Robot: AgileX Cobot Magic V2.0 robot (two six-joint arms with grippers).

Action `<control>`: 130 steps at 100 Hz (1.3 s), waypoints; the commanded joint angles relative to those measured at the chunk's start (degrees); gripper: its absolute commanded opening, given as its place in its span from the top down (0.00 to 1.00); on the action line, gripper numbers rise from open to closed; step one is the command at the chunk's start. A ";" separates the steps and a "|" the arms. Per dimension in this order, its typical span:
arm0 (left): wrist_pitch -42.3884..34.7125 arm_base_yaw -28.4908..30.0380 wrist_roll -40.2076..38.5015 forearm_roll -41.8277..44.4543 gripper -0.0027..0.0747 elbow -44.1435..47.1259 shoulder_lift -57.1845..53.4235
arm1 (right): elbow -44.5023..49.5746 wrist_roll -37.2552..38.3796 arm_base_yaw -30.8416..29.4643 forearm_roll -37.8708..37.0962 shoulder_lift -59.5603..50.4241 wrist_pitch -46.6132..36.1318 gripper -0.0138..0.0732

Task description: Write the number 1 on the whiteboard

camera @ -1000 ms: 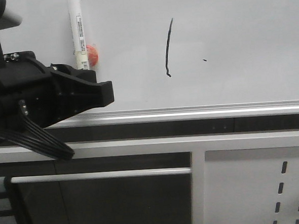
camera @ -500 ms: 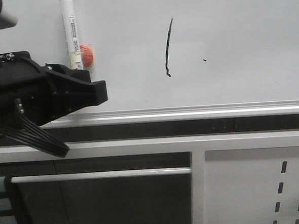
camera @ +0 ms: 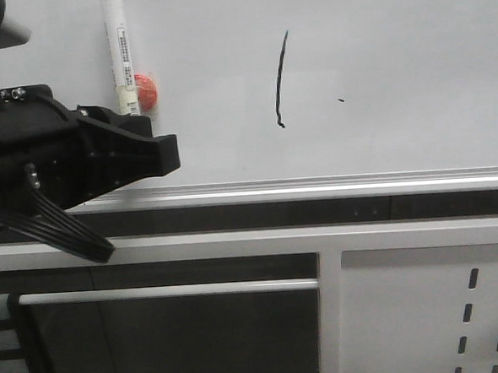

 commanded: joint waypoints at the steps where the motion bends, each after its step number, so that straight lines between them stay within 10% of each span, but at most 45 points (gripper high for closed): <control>1: -13.29 0.18 0.00 0.69 0.95 -1.18 -1.71 | -1.39 0.01 -0.29 0.51 -0.63 -3.20 0.91; 130: -13.29 0.18 0.00 1.48 0.55 -1.06 -1.71 | -1.39 0.01 -0.29 0.51 -0.63 -3.11 0.91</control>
